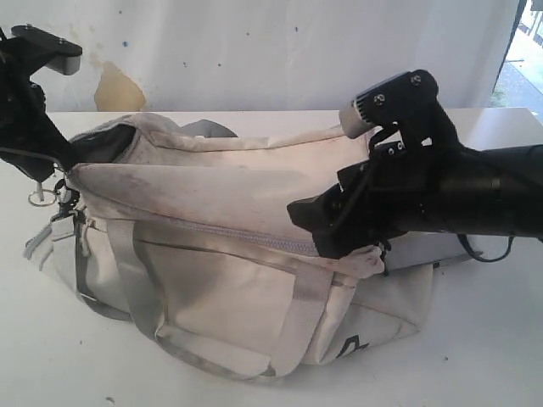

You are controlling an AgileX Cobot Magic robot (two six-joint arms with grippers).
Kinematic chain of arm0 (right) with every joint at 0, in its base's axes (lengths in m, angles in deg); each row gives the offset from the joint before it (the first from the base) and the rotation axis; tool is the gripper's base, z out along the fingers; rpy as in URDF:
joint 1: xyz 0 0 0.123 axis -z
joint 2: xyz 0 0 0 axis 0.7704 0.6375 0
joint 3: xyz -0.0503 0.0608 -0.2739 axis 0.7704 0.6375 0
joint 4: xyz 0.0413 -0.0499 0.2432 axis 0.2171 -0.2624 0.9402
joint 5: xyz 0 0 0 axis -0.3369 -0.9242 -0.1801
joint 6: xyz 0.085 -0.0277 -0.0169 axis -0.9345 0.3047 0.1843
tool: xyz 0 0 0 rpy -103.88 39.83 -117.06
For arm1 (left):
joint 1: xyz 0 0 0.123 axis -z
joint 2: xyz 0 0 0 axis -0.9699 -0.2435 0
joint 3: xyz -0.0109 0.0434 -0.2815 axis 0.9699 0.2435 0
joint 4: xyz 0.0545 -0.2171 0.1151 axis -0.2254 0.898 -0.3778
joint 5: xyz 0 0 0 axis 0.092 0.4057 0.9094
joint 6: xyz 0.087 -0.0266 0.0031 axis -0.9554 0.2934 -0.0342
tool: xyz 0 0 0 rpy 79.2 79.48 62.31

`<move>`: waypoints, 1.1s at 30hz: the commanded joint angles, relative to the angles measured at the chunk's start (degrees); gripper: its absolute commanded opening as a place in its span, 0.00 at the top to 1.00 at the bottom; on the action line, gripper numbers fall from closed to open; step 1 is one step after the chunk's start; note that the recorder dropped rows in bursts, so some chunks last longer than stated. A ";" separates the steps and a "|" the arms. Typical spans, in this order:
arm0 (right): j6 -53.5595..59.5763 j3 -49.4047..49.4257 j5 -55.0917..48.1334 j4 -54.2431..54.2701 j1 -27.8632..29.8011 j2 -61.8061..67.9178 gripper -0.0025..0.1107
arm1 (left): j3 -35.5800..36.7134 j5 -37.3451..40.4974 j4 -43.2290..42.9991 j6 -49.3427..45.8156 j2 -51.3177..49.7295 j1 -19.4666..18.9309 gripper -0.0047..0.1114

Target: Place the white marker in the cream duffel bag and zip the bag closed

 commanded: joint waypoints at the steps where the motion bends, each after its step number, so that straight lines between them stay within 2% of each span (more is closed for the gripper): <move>1: -2.65 -0.43 -0.79 0.58 0.25 -0.50 0.36 | 0.05 -1.25 -0.16 0.85 0.71 0.15 0.96; 4: -5.60 -0.47 -1.98 1.93 -0.32 -0.39 0.38 | 0.05 -1.67 -0.16 0.85 0.71 0.15 0.96; 10: -5.54 -0.47 1.92 5.68 -3.97 0.09 0.54 | 0.05 -1.67 -0.16 2.17 0.71 0.15 0.96; 14: -2.40 -1.00 0.60 11.31 -6.02 1.21 0.56 | 0.05 -1.80 0.02 6.90 0.71 0.15 0.96; 17: 1.07 -1.98 -0.45 13.08 -7.56 3.15 0.52 | 0.05 -0.98 1.09 7.62 0.71 0.15 0.96; 19: 1.78 -3.17 -0.56 14.50 -8.79 4.90 0.44 | 0.05 0.57 1.09 6.86 0.71 0.15 0.96; 22: 2.67 -5.85 0.25 15.34 -11.01 8.72 0.33 | 0.05 3.27 1.09 0.59 0.71 0.15 0.96; 26: 9.05 -11.28 3.05 15.72 -13.69 14.33 0.32 | 0.05 3.27 1.09 -5.36 0.71 0.15 0.96; 29: 13.89 -15.80 6.16 15.71 -15.20 18.67 0.32 | 0.05 3.27 1.09 -5.86 0.71 0.15 0.96; 33: 17.69 -20.45 5.44 15.57 -16.46 24.09 0.32 | 0.05 3.27 1.09 -5.86 0.71 0.15 0.96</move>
